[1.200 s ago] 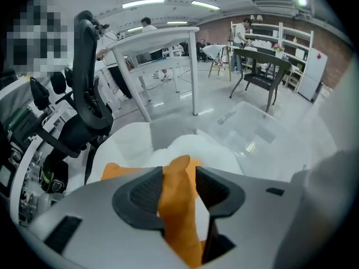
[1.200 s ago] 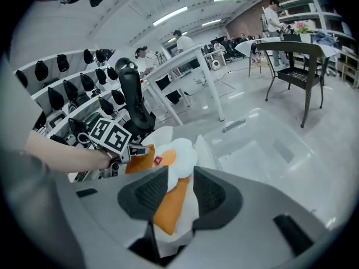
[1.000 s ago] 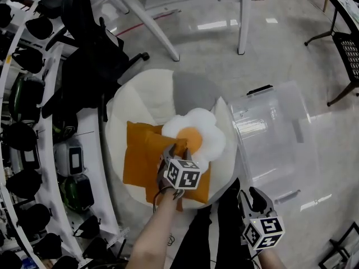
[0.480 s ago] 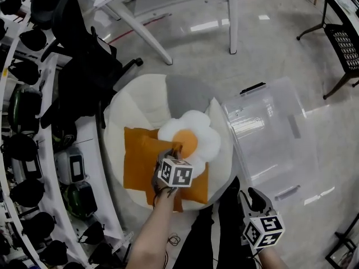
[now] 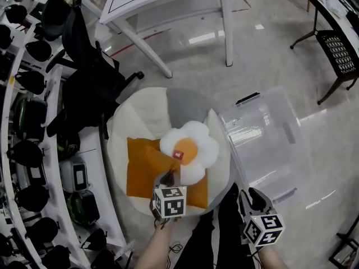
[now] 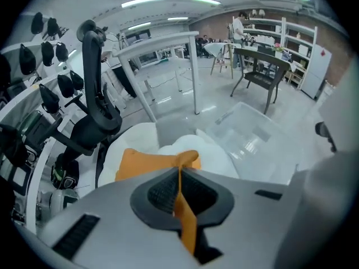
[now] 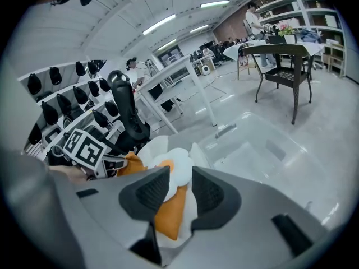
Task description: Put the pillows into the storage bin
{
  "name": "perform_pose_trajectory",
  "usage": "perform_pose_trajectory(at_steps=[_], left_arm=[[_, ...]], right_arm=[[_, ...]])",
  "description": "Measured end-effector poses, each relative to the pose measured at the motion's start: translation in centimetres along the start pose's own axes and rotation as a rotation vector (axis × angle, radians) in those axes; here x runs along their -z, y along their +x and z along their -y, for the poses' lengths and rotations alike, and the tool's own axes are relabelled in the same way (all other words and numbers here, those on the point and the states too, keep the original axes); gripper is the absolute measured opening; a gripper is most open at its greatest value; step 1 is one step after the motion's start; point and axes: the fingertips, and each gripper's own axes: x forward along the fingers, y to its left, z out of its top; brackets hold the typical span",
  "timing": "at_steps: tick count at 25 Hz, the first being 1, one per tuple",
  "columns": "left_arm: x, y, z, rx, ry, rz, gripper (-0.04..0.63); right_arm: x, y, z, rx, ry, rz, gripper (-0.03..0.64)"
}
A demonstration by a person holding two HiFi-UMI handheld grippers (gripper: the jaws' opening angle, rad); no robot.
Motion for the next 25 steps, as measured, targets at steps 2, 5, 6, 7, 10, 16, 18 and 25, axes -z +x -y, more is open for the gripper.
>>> perform_pose_trajectory(at_steps=[2,5,6,7,10,16,18,25], left_arm=[[-0.8,-1.8,0.7,0.016,-0.003,0.040,0.018],[-2.4,-3.9,2.3,0.067,-0.032,0.099,0.017],[-3.1,-4.4,3.0,0.087,-0.040,0.116,0.017],[-3.7,-5.0,3.7,0.107,-0.040,0.132,0.017],[-5.8,-6.3,5.8,0.159,-0.025,0.171,0.017],[-9.3,-8.6,10.0,0.250,0.014,0.222,0.017],[-10.1,-9.3,11.4,0.280,0.029,0.235,0.017],[-13.4,-11.6,17.2,0.384,0.103,0.289,0.016]], right_arm=[[-0.5,-0.5,0.0,0.004,0.007,0.014,0.121],[-1.1,-1.3,0.0,0.015,0.018,0.037,0.121],[-1.3,-1.6,-0.1,0.020,0.022,0.045,0.120],[-1.5,-1.9,-0.2,0.023,0.025,0.053,0.120],[-1.8,-3.1,-0.7,0.033,0.030,0.073,0.120],[-2.3,-6.0,-0.4,0.073,0.052,0.116,0.118],[-2.4,-7.0,0.0,0.089,0.060,0.131,0.117],[-2.7,-10.8,2.6,0.169,0.114,0.198,0.114]])
